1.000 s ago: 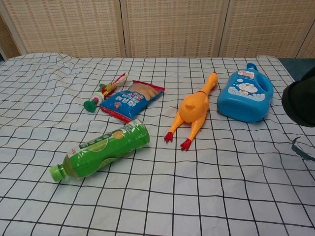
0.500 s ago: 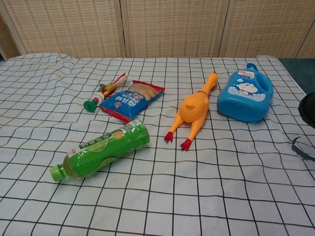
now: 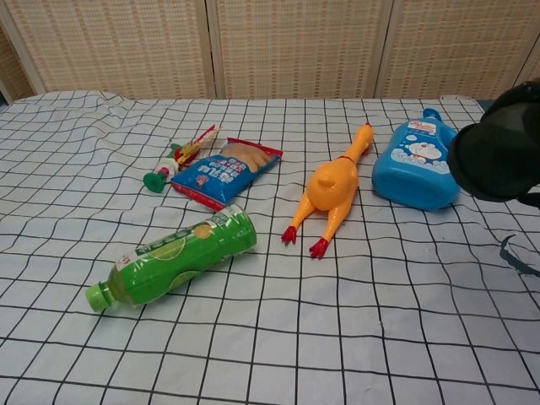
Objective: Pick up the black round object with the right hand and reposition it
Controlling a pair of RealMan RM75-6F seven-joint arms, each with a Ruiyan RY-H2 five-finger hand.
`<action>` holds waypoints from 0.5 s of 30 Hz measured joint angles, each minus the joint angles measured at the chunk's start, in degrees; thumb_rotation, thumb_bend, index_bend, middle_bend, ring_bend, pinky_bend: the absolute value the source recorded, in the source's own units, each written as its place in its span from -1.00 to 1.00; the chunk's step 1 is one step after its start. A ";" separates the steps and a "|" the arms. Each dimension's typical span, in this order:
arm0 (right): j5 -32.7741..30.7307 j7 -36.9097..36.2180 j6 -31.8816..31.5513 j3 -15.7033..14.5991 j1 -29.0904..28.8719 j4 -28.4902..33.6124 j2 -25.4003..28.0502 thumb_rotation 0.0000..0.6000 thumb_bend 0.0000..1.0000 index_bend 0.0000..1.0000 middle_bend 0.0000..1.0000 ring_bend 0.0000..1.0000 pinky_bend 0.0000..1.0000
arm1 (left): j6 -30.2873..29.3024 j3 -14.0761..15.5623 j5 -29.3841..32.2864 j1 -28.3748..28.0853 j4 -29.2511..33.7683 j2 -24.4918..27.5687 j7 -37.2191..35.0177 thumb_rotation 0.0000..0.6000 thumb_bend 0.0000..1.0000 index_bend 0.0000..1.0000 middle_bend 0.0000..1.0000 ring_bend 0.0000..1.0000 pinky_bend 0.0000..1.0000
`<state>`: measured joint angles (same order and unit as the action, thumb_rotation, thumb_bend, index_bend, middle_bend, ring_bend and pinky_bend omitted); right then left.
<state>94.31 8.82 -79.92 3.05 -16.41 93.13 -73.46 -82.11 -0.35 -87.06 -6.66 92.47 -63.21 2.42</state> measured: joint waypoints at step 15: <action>-9.53 9.21 -7.56 6.53 1.69 -13.01 -4.94 1.00 -0.80 0.10 -0.11 -0.38 -0.30 | 0.66 0.03 0.35 -0.24 0.13 -0.15 0.50 1.00 -0.14 -0.55 -0.47 -0.35 0.27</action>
<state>84.78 18.03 -87.48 9.58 -14.71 80.13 -78.41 -81.45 -0.32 -86.72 -6.90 92.60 -63.36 2.93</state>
